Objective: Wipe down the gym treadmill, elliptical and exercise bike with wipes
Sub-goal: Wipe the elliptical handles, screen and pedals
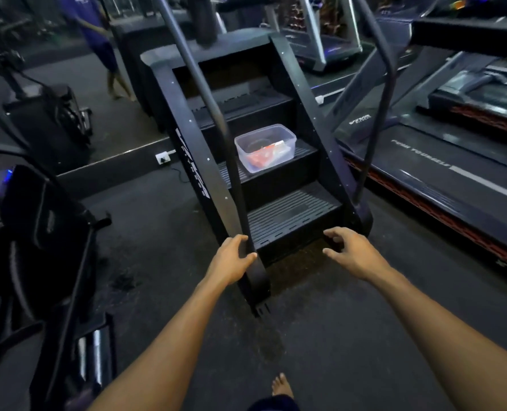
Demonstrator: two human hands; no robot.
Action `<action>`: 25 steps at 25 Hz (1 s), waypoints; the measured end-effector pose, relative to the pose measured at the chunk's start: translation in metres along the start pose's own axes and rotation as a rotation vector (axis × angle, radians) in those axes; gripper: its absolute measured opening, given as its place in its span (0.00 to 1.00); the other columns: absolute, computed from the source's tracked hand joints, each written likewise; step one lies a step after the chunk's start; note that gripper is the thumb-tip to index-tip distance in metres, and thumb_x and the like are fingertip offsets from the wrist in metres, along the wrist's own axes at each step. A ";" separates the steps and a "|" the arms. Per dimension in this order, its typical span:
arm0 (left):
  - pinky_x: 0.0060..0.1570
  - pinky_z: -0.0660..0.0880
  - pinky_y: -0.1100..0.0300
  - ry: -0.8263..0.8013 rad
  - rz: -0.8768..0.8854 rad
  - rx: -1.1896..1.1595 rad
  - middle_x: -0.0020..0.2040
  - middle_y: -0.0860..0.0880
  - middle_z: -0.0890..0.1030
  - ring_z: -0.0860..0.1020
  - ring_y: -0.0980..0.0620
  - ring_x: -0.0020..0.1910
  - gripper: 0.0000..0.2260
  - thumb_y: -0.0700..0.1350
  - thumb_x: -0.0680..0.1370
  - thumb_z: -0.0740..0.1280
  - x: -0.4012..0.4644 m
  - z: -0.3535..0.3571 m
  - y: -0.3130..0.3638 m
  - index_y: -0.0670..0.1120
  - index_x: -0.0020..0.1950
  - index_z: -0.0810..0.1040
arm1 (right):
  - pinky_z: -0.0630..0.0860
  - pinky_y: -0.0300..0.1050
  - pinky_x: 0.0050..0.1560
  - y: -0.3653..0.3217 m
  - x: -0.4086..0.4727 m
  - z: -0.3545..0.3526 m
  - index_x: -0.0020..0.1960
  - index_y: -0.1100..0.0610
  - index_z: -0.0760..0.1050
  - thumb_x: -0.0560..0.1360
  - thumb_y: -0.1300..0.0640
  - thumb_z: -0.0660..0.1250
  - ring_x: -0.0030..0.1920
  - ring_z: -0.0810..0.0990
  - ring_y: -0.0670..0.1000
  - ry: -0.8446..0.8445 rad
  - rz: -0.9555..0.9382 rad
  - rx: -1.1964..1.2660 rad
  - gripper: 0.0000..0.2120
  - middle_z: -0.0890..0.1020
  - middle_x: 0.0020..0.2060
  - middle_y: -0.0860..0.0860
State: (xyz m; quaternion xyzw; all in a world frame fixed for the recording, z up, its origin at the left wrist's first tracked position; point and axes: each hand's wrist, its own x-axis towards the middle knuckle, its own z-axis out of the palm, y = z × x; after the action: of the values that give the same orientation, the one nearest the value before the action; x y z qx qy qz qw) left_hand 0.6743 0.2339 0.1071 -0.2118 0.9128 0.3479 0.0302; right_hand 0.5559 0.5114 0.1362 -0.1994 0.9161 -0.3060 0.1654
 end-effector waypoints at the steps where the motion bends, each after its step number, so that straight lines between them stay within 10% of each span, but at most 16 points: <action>1: 0.58 0.71 0.59 0.001 0.003 0.000 0.69 0.51 0.72 0.74 0.51 0.67 0.24 0.54 0.80 0.69 0.018 0.002 0.006 0.53 0.75 0.69 | 0.76 0.51 0.66 0.005 0.022 -0.012 0.72 0.50 0.72 0.77 0.53 0.72 0.67 0.74 0.48 -0.007 -0.019 0.005 0.24 0.76 0.67 0.48; 25: 0.60 0.74 0.57 0.240 -0.284 -0.073 0.65 0.55 0.77 0.76 0.54 0.62 0.19 0.53 0.80 0.69 0.426 0.044 0.127 0.55 0.70 0.74 | 0.73 0.36 0.61 0.108 0.511 -0.113 0.64 0.51 0.78 0.77 0.54 0.72 0.58 0.78 0.40 -0.298 -0.292 0.059 0.16 0.81 0.58 0.44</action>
State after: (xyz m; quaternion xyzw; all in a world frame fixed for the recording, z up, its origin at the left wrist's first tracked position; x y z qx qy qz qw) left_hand 0.2316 0.1913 0.0661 -0.3793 0.8576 0.3453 -0.0379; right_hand 0.0366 0.4081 0.0613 -0.3682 0.8334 -0.3207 0.2587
